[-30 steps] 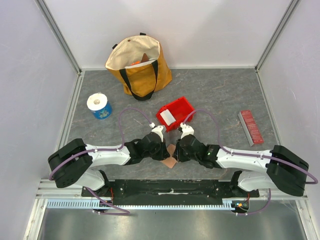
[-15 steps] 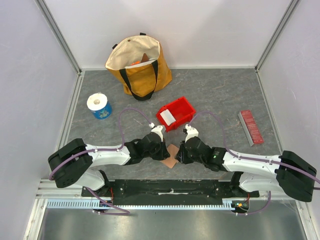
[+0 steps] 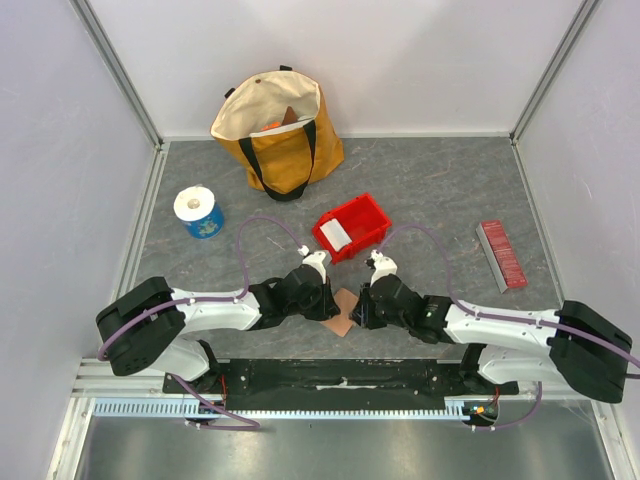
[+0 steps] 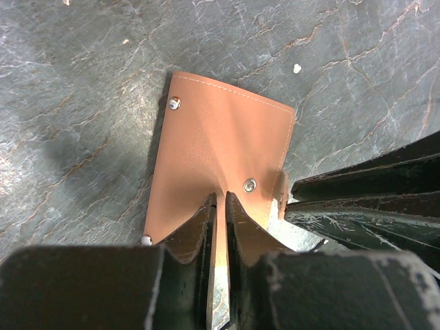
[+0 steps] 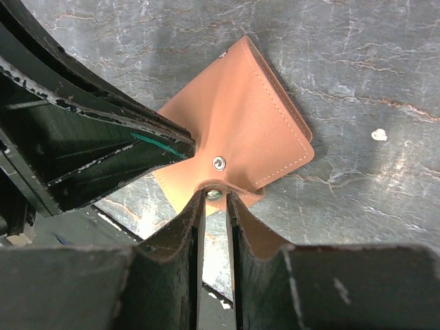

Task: Put the credit cards into the card holder
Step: Close the card holder at the center of the board.

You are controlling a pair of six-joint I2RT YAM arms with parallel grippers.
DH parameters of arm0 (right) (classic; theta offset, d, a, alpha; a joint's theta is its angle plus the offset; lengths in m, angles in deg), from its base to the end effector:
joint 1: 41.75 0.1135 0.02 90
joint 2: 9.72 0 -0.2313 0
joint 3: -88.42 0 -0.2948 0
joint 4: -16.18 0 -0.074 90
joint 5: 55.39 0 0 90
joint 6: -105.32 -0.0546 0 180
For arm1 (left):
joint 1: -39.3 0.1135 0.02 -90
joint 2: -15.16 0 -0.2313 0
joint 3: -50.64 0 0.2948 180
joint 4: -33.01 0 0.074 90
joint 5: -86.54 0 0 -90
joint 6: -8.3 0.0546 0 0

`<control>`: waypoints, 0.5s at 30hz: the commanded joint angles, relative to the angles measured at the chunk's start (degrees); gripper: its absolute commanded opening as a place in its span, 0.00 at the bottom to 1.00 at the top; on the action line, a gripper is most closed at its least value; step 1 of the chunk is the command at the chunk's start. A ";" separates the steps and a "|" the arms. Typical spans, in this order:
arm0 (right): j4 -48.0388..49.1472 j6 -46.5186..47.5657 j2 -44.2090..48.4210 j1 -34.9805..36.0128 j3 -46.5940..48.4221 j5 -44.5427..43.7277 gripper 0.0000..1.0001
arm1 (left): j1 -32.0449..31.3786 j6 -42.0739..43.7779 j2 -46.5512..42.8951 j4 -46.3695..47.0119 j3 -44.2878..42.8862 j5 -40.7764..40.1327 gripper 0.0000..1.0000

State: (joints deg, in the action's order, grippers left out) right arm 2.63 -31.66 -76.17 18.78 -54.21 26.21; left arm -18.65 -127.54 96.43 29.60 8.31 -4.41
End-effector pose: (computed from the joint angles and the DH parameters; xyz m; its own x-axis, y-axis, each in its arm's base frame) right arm 0.1444 0.2393 0.0956 -0.8184 0.0220 -0.5743 -0.3079 0.8270 0.4704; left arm 0.1649 -0.2616 0.0702 -0.8524 0.0097 -0.5229 0.3294 0.7865 -0.5224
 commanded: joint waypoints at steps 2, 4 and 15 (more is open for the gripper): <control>4.00 -0.48 -2.36 -0.06 0.91 0.14 0.25 | -0.14 0.23 0.38 -0.87 0.44 0.69 0.15; 4.35 -0.39 -2.97 0.02 1.09 -0.12 0.25 | -0.23 0.23 0.38 -0.87 0.53 0.69 0.15; 4.62 0.84 -6.05 -0.06 3.03 -1.44 0.24 | -0.14 0.41 0.64 -0.87 0.44 2.27 0.15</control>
State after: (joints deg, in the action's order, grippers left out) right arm 5.80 -31.55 -81.27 18.78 -53.42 26.25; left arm -18.65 -127.54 96.43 29.60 8.31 -4.26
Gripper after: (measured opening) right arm 0.243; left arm 0.151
